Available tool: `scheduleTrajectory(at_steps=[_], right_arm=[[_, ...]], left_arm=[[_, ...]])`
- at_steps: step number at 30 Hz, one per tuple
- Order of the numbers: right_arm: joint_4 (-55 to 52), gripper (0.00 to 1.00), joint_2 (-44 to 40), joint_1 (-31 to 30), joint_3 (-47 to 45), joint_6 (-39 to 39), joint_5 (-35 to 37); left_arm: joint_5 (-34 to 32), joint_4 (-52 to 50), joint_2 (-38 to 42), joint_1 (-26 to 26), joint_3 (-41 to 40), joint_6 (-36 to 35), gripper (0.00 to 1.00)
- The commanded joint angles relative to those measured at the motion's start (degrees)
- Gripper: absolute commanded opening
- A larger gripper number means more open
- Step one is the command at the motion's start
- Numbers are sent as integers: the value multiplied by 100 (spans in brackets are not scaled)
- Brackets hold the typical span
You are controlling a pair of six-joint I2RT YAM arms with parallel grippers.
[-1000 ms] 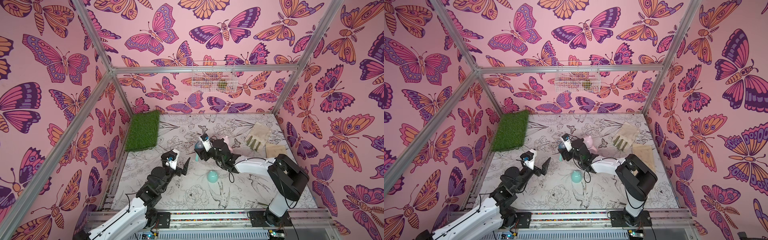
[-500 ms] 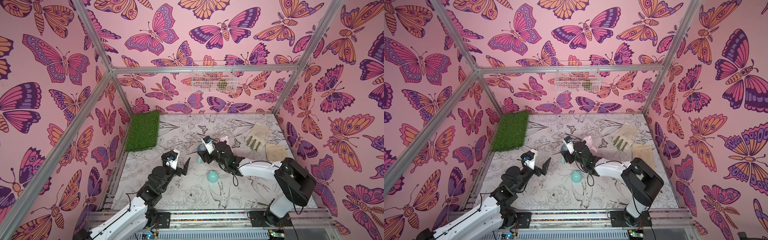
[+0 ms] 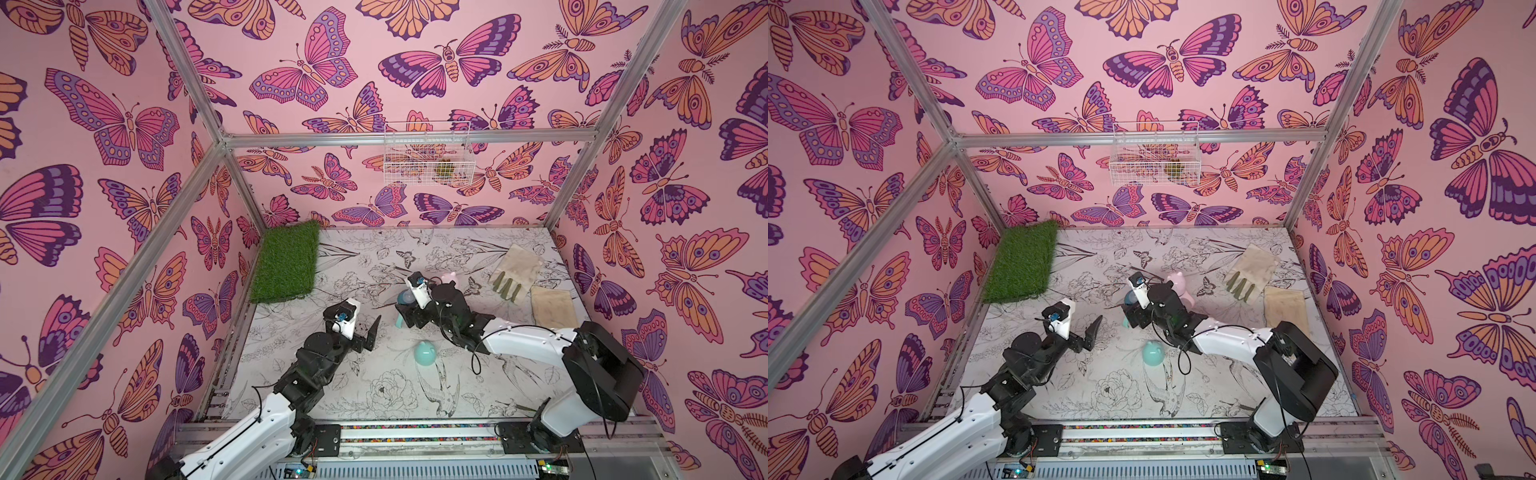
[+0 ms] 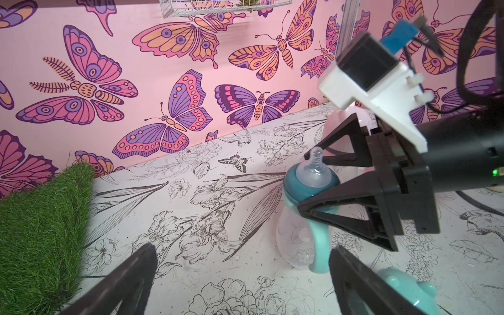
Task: Assemble the baby bottles
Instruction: Place the baby bottle at the center of the board, then pick up the lid from the center of the board.
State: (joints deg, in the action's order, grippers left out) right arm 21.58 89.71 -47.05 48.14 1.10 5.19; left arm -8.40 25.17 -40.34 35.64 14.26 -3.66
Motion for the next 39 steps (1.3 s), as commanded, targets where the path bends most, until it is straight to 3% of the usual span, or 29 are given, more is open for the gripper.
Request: scheduleTrajectory(at_steps=[1, 14, 20, 28, 39], right_arm=[[-500, 90, -377, -77, 119, -76, 247], [-3352, 89, -1622, -686, 564, 635, 878], [-4404, 76, -1920, -701, 331, 1048, 391], [-4347, 65, -1404, -701, -176, 1006, 19], [-4014, 70, -375, -692, 103, 918, -150]], left_arm=[[52, -10, -25, -33, -47, -38, 100], [-12, 100, -167, -43, -11, -21, 100], [-4, 77, -163, -44, -5, -20, 100], [36, 6, -80, -42, 6, -12, 100], [41, -144, 35, -43, 5, -91, 100]])
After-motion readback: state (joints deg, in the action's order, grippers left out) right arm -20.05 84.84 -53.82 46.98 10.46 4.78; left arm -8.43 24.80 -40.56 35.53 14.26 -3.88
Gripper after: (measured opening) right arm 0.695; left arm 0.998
